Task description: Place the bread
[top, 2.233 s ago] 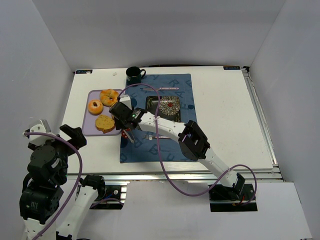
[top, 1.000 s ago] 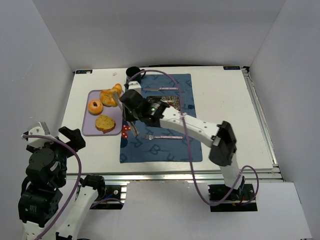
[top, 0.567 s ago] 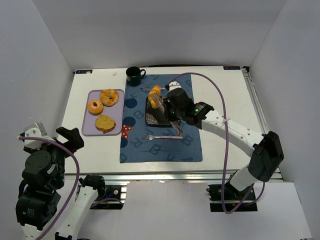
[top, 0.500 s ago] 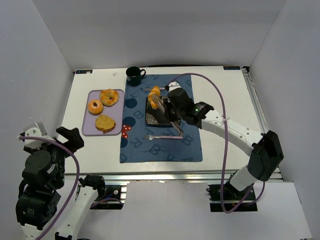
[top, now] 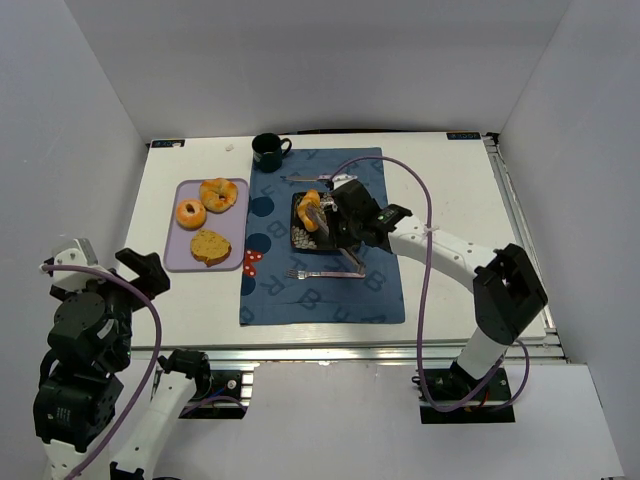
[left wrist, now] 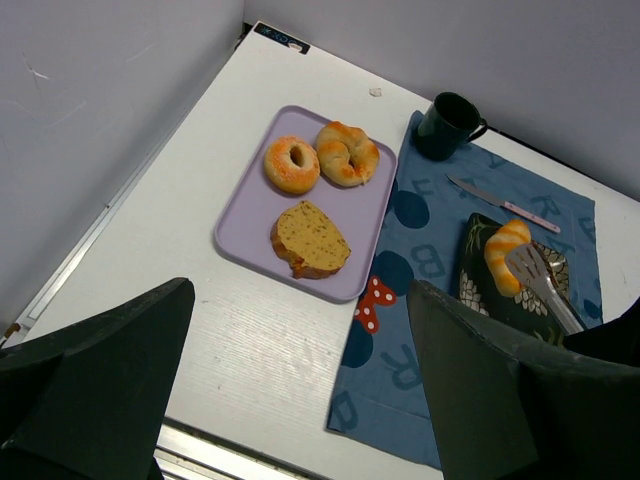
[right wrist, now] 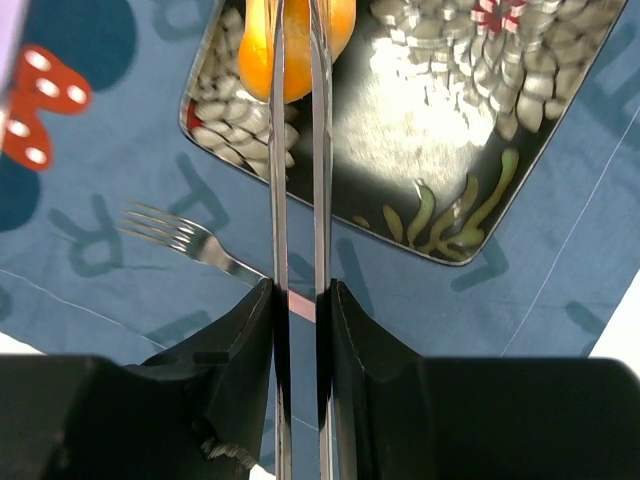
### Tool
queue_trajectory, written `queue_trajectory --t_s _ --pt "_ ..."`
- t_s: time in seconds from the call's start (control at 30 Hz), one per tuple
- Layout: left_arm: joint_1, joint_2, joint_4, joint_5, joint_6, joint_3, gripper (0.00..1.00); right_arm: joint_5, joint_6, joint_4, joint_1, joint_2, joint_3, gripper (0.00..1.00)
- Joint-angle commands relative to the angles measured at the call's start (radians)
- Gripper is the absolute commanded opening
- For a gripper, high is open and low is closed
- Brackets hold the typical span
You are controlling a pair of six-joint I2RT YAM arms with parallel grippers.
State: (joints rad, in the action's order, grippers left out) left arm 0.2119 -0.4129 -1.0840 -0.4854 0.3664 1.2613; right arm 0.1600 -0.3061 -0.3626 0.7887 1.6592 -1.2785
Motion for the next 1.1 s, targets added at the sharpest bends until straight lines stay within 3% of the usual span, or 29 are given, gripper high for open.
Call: queue_trajectory --t_s 0.0,0.1,0.2,0.33,0.63,0.93,1.07 --pt "0.003 -0.026 0.009 0.005 -0.009 0.013 0.98 -0.023 -0.007 0.059 -0.008 0.011 0.014 0.0" --pt "0.003 -0.029 0.012 0.004 -0.012 0.006 0.98 -0.025 -0.018 0.063 -0.008 0.025 0.022 0.0" --pt "0.003 -0.029 0.009 0.004 -0.012 0.003 0.98 -0.019 -0.022 0.062 -0.008 0.034 0.028 0.12" --pt "0.003 -0.023 0.007 0.001 -0.012 0.004 0.98 -0.007 -0.025 0.06 -0.008 0.027 0.038 0.42" --pt "0.003 -0.015 0.01 0.008 -0.003 -0.007 0.98 0.042 -0.025 0.022 -0.008 -0.039 0.031 0.62" --pt "0.003 -0.013 0.016 0.008 0.003 -0.008 0.98 0.082 0.007 -0.055 0.027 -0.118 -0.05 0.65" --pt "0.003 -0.017 0.025 0.002 0.008 -0.008 0.98 0.029 0.016 -0.042 0.096 -0.061 -0.152 0.66"
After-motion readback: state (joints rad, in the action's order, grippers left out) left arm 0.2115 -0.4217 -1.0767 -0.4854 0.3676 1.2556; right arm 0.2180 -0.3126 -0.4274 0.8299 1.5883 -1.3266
